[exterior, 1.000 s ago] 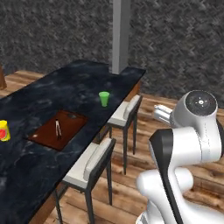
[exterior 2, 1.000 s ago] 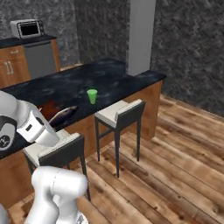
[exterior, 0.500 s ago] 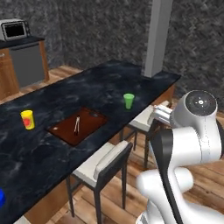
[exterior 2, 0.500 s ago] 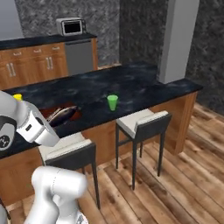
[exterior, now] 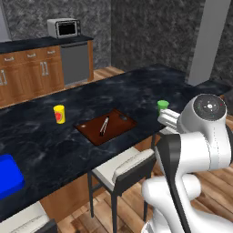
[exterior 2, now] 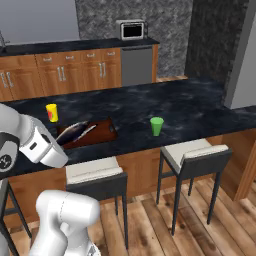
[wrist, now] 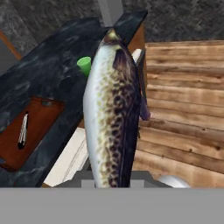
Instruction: Gather the cucumber and onion from the fridge and place them on a tray on the dining counter. Then gather the fish and chicken drumstick from the fridge and place them on the other tray.
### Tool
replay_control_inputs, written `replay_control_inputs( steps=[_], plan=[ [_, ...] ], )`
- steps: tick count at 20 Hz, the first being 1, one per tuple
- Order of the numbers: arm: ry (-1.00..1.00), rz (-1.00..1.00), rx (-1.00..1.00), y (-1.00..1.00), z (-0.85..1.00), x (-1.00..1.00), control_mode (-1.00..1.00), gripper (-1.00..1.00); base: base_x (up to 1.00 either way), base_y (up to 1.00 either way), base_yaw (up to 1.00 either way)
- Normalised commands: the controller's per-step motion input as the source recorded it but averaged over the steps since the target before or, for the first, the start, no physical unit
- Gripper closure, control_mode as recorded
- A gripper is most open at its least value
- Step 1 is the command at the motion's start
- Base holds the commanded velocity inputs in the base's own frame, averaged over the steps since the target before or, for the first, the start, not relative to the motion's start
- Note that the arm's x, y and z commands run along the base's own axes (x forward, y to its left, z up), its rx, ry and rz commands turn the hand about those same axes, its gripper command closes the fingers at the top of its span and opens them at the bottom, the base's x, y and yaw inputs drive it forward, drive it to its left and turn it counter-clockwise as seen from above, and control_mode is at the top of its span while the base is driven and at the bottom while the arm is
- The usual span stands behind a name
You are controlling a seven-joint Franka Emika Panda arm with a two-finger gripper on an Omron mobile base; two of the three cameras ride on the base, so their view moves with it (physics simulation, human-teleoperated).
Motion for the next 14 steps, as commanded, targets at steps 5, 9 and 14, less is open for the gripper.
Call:
replay_control_inputs(
  steps=[5, 9, 14],
  plan=[
    [0.0, 0.0, 0.0, 0.0, 0.0, 0.0, 1.0, 1.0, 0.43, 0.0, 0.44],
    [0.0, 0.0, 0.0, 0.0, 0.0, 0.0, 1.0, 1.0, 0.47, -0.04, 0.42],
    [0.0, 0.0, 0.0, 0.0, 0.0, 0.0, 1.0, 1.0, 0.49, -0.46, 0.31]
  ],
)
